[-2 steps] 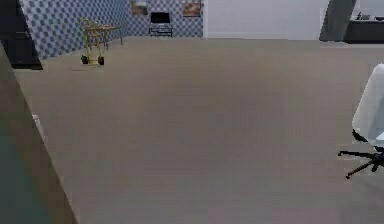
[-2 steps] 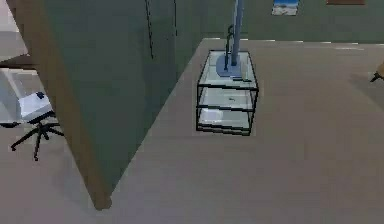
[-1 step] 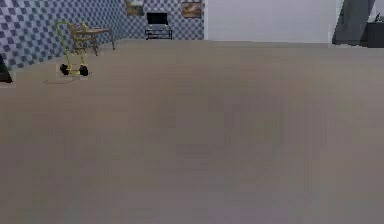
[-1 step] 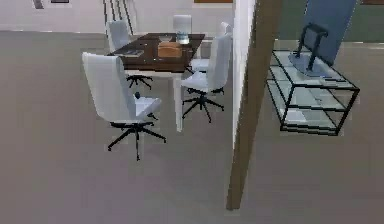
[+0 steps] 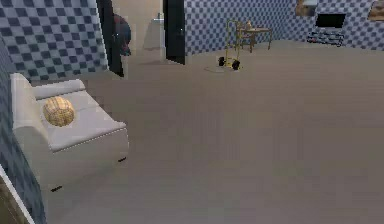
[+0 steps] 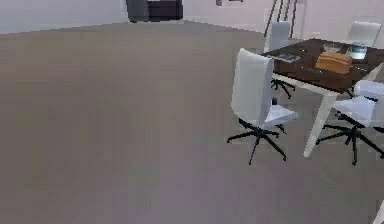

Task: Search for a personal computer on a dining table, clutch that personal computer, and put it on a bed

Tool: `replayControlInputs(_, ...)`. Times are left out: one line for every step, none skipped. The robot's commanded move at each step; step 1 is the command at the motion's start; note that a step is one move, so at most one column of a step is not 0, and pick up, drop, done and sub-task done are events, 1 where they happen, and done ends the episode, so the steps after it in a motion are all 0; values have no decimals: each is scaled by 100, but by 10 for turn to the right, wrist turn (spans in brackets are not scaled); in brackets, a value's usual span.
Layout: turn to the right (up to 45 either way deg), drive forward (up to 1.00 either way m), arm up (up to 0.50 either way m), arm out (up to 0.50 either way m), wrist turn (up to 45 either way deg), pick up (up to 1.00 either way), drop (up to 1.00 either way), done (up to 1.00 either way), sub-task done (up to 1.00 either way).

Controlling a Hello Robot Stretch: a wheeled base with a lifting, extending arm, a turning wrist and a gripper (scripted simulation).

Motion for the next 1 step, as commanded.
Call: replayControlInputs(0, 100, 0, 0, 0, 0, 0, 0, 0)
